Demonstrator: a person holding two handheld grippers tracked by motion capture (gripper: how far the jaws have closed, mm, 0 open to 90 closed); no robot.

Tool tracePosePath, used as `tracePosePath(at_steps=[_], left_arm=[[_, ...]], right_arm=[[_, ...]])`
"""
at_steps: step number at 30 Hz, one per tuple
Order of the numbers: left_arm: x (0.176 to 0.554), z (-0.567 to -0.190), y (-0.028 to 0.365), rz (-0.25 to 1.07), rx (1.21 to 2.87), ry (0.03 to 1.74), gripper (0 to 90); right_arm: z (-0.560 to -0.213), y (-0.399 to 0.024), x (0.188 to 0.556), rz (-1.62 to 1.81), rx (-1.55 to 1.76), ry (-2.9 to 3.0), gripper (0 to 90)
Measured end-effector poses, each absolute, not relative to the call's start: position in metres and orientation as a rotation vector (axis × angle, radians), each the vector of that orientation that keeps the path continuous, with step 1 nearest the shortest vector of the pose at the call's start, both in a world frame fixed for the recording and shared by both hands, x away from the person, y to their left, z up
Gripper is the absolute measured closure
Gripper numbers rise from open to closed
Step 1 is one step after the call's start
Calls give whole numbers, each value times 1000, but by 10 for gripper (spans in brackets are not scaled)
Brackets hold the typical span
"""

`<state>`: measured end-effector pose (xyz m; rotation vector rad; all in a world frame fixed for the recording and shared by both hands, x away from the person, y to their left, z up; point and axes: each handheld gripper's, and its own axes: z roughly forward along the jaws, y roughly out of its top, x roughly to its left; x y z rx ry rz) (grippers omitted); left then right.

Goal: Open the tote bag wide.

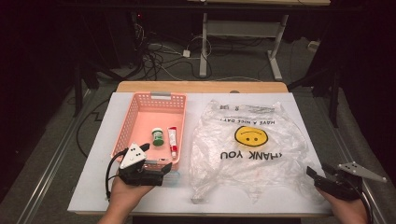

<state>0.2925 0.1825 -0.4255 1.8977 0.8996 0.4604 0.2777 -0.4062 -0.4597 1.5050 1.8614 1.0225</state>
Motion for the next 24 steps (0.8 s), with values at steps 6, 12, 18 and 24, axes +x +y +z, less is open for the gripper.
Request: tracePosePath(at_steps=[6, 12, 18, 24], left_arm=[[292, -421, 181, 472, 1866, 890, 0], [295, -420, 177, 456, 1860, 870, 0], [299, -417, 172, 446, 1857, 854, 0], [308, -417, 171, 437, 1880, 872, 0]], right_arm=[[-467, -410, 274, 986, 1546, 1921, 653], [-470, -404, 265, 936, 1505, 1986, 887], [-465, -391, 250, 939, 1443, 2032, 900], [-460, -373, 234, 969, 1382, 2072, 900]])
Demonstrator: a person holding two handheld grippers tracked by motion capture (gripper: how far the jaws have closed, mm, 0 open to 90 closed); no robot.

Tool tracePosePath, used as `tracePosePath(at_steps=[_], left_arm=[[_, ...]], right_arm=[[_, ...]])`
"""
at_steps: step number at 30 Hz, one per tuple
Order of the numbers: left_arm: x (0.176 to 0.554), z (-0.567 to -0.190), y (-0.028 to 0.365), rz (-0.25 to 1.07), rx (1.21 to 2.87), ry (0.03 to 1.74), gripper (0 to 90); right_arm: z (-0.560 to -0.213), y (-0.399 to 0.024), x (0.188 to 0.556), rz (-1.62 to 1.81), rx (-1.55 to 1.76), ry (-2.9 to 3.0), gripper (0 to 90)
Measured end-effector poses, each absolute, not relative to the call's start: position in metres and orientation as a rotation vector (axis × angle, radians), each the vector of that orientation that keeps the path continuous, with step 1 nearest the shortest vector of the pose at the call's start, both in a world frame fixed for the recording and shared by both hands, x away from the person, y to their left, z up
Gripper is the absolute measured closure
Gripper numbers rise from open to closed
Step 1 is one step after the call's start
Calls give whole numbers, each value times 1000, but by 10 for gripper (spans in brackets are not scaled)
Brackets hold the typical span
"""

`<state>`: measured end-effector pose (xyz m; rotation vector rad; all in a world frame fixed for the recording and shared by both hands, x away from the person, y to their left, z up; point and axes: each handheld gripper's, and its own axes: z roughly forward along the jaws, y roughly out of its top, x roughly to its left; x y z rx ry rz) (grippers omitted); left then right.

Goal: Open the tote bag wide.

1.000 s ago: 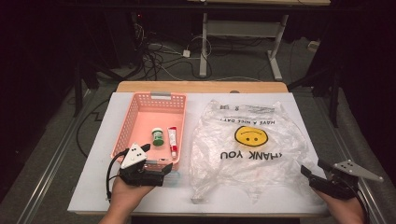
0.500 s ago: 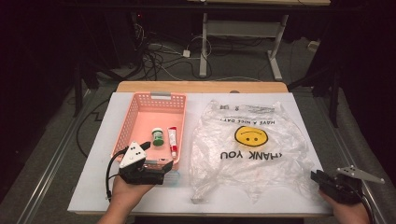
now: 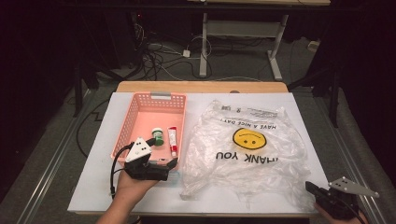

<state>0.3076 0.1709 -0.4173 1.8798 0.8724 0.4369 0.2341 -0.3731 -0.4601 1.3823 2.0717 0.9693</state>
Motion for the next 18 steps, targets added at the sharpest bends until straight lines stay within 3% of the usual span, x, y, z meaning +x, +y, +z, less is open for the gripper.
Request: tracePosePath(at_steps=[7, 12, 18], left_arm=[[311, -417, 174, 454, 1851, 889, 0], [310, -418, 178, 462, 1838, 898, 0], [306, -420, 182, 461, 1843, 907, 0]], right_arm=[[-464, -347, 227, 985, 1312, 2202, 900], [-454, -350, 227, 1064, 1285, 2148, 699], [-441, -360, 240, 1137, 1290, 2035, 617]])
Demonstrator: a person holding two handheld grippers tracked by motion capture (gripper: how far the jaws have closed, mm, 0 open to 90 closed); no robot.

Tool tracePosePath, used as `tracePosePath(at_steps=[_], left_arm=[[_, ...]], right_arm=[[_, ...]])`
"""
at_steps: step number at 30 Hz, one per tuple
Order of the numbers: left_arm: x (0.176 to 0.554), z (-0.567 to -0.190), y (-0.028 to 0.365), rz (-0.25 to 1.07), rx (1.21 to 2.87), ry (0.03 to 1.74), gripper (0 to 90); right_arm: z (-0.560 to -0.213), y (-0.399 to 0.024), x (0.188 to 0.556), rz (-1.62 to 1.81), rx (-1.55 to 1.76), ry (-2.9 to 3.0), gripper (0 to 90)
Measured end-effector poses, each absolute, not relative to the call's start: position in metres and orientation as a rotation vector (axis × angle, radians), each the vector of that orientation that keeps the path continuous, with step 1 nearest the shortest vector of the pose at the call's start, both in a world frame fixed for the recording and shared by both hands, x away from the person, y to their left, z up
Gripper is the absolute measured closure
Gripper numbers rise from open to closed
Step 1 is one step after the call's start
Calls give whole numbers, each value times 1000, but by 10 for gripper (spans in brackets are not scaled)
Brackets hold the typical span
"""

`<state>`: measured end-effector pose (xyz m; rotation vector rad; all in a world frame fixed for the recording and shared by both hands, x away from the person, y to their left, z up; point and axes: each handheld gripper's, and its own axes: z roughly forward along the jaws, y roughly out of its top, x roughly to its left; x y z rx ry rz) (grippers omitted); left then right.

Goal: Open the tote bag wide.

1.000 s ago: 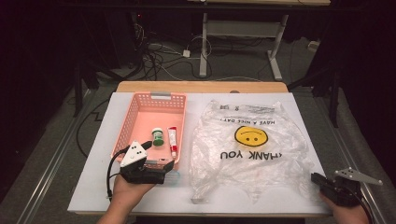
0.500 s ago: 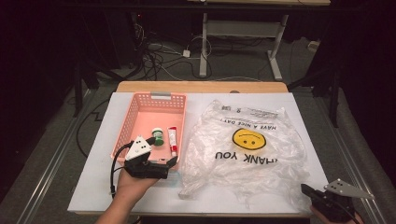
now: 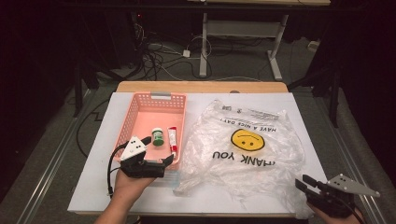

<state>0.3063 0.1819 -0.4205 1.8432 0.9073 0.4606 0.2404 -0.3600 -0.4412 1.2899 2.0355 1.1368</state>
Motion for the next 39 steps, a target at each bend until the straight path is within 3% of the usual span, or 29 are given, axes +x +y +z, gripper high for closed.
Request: tracePosePath(at_steps=[2, 8, 19, 28, 39], left_arm=[[304, -420, 182, 509, 1884, 927, 0], [298, -423, 185, 491, 1894, 910, 0], [293, -423, 186, 466, 1884, 904, 0], [292, -421, 185, 482, 1866, 895, 0], [292, -422, 182, 472, 1870, 895, 0]], right_arm=[[-436, -366, 260, 1145, 1285, 1999, 604], [-431, -372, 306, 1110, 1309, 1966, 568], [-438, -381, 433, 1063, 1442, 1940, 560], [-451, -388, 492, 1026, 1521, 1989, 539], [-466, -377, 516, 975, 1561, 2071, 778]])
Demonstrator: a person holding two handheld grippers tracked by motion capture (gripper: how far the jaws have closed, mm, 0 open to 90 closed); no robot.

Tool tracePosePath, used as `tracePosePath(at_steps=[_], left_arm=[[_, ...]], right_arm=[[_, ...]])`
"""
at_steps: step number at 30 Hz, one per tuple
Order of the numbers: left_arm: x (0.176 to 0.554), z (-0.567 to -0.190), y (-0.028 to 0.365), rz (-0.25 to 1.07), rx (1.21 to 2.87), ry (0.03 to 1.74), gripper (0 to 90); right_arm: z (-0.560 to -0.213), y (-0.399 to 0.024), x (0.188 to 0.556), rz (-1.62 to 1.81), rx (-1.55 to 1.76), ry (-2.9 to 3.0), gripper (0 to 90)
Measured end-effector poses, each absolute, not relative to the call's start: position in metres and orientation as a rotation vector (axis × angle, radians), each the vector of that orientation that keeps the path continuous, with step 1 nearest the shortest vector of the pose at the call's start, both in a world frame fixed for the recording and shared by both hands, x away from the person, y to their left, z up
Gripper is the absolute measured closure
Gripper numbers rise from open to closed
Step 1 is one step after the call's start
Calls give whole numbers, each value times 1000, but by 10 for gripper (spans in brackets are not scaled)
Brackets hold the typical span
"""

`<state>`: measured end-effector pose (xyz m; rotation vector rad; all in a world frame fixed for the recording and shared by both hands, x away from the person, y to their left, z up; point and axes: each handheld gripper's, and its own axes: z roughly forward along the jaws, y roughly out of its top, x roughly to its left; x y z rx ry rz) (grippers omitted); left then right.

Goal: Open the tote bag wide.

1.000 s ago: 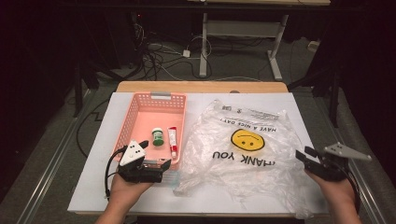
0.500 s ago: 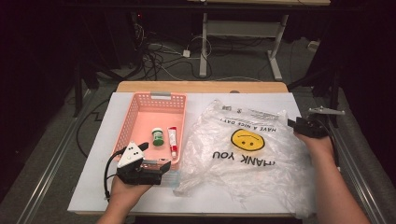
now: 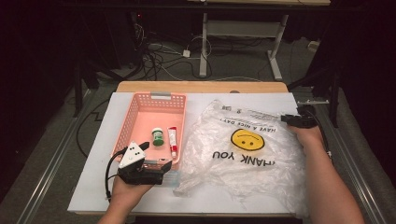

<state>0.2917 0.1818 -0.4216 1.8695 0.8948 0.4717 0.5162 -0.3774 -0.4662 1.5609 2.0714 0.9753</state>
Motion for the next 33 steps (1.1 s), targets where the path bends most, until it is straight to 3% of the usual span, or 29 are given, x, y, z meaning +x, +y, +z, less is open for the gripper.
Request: tracePosePath(at_steps=[1, 8, 16, 17, 18, 22, 25, 30, 31, 33], left_arm=[[292, -421, 181, 471, 1870, 890, 0], [294, -423, 178, 455, 1890, 861, 0], [297, -423, 176, 441, 1884, 853, 0], [298, -424, 175, 437, 1884, 852, 0], [298, -424, 174, 436, 1887, 850, 0], [296, -423, 173, 437, 1888, 840, 0], [295, -422, 174, 436, 1879, 839, 0], [295, -422, 176, 437, 1875, 846, 0], [294, -422, 176, 436, 1875, 846, 0], [293, -422, 176, 441, 1874, 848, 0]], right_arm=[[-468, -378, 517, 974, 1551, 2063, 900], [-457, -408, 511, 901, 1538, 1937, 900], [-451, -460, 478, 858, 1580, 1827, 900], [-450, -467, 469, 876, 1583, 1822, 793], [-447, -468, 464, 886, 1576, 1815, 743], [-422, -459, 439, 936, 1482, 1825, 640], [-411, -452, 419, 990, 1449, 1823, 631], [-400, -428, 356, 1028, 1366, 1862, 618], [-401, -419, 330, 1050, 1356, 1869, 618], [-402, -415, 318, 1060, 1352, 1880, 615]])
